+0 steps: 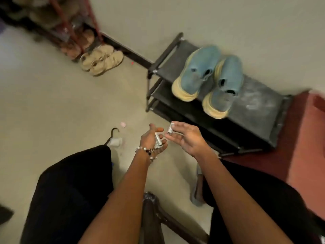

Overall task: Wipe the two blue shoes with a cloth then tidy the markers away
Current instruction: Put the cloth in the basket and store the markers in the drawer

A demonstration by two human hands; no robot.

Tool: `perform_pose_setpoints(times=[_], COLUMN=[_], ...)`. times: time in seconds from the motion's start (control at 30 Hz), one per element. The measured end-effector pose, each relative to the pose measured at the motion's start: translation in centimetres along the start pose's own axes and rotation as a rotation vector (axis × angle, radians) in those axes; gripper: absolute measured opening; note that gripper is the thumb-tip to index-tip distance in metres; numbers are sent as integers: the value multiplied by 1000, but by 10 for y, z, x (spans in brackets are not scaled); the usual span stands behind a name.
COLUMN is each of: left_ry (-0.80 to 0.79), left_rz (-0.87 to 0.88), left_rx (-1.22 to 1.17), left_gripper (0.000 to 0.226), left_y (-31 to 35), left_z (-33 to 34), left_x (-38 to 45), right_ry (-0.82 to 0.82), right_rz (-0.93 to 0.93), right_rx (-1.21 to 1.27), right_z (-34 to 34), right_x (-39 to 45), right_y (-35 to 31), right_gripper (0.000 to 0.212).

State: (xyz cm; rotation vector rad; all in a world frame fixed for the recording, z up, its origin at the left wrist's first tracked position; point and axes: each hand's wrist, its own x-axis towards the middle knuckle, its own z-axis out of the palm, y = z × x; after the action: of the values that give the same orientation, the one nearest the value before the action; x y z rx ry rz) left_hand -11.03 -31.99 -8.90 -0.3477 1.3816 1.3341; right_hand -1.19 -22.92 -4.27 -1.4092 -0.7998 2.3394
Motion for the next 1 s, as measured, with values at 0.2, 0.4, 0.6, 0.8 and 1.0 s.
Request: perform_pose_setpoints(times=[0.2, 0.4, 0.6, 0.8, 1.0], left_ry=[-279, -450, -528, -491, -358], left_rz=[10, -32, -206, -353, -313], left_rx=[74, 191, 364, 570, 837], left_gripper=[42, 25, 11, 19, 9], left_y=[-15, -81, -195, -300, -338], left_z=[141, 257, 312, 308, 293], left_x=[-108, -196, -232, -226, -183], right_ry=[152, 312, 526, 704, 898], right_rz=[-224, -414, -400, -211, -49], right_rx=[117, 205, 310, 248, -316], right_z=[-92, -206, -324, -411, -458], right_x=[-128, -236, -305, -316, -262], right_y=[-84, -114, -75, 3, 54], right_gripper=[12, 14, 13, 16, 19])
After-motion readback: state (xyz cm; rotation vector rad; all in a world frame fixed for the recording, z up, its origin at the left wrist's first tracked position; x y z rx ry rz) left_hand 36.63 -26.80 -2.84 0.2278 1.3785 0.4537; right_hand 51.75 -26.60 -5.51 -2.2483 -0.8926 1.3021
